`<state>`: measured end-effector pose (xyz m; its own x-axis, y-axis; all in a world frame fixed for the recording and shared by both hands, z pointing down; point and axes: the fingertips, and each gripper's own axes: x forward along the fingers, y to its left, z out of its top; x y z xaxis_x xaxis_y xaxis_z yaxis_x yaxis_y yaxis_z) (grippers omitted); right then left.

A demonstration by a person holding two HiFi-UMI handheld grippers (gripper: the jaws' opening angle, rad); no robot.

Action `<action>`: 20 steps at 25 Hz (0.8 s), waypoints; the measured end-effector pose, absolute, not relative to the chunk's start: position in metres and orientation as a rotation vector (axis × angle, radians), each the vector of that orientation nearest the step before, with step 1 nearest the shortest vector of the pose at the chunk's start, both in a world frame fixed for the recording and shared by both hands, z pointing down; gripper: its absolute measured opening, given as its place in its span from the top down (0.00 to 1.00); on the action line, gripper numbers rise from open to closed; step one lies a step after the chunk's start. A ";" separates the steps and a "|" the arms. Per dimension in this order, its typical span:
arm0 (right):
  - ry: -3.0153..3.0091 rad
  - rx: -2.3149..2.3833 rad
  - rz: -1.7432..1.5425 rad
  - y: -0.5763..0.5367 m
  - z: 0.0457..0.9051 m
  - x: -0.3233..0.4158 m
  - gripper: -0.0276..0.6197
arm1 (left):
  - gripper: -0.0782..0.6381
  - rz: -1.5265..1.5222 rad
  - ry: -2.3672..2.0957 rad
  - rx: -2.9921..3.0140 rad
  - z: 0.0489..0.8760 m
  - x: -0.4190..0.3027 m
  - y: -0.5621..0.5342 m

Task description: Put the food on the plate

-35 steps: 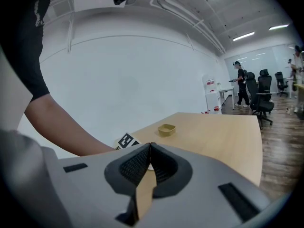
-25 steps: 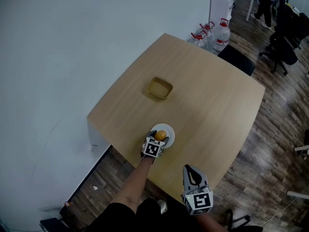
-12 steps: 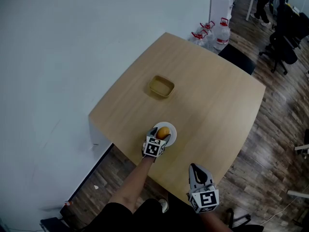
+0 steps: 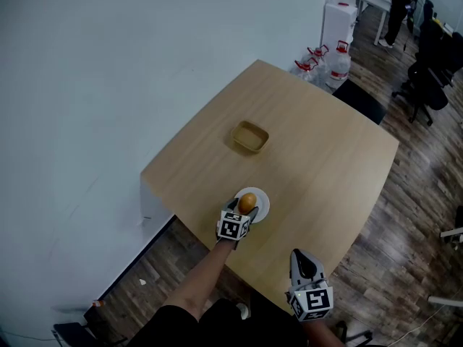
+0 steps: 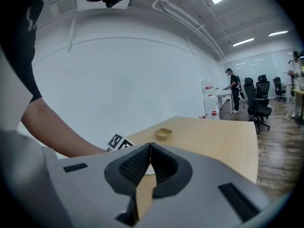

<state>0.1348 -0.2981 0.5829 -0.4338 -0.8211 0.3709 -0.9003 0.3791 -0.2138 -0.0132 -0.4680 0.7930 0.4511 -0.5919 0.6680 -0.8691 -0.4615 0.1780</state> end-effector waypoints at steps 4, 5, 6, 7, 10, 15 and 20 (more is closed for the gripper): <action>-2.442 1.520 0.556 -0.293 0.580 0.129 0.86 | 0.44 0.721 -1.226 2.195 0.791 -0.018 -0.466; -2.445 1.517 0.552 -0.292 0.579 0.128 0.86 | 0.44 0.716 -1.232 2.196 0.789 -0.019 -0.465; -2.447 1.517 0.549 -0.292 0.578 0.128 0.86 | 0.44 0.706 -1.238 2.196 0.787 -0.021 -0.464; -2.448 1.519 0.548 -0.292 0.578 0.129 0.86 | 0.44 0.697 -1.242 2.197 0.784 -0.022 -0.462; -2.446 1.531 0.540 -0.292 0.575 0.132 0.86 | 0.44 0.679 -1.240 2.221 0.772 -0.026 -0.455; -2.446 1.554 0.500 -0.290 0.566 0.138 0.86 | 0.44 0.600 -1.244 2.286 0.731 -0.023 -0.434; -2.413 1.595 0.439 -0.280 0.552 0.140 0.86 | 0.44 0.469 -1.179 2.334 0.696 -0.020 -0.376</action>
<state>0.1395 -0.2801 0.5522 -0.3893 -0.8567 0.3385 -0.9210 0.3682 -0.1275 -0.0203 -0.3760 0.6964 0.5701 -0.6526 0.4992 -0.8172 -0.5132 0.2623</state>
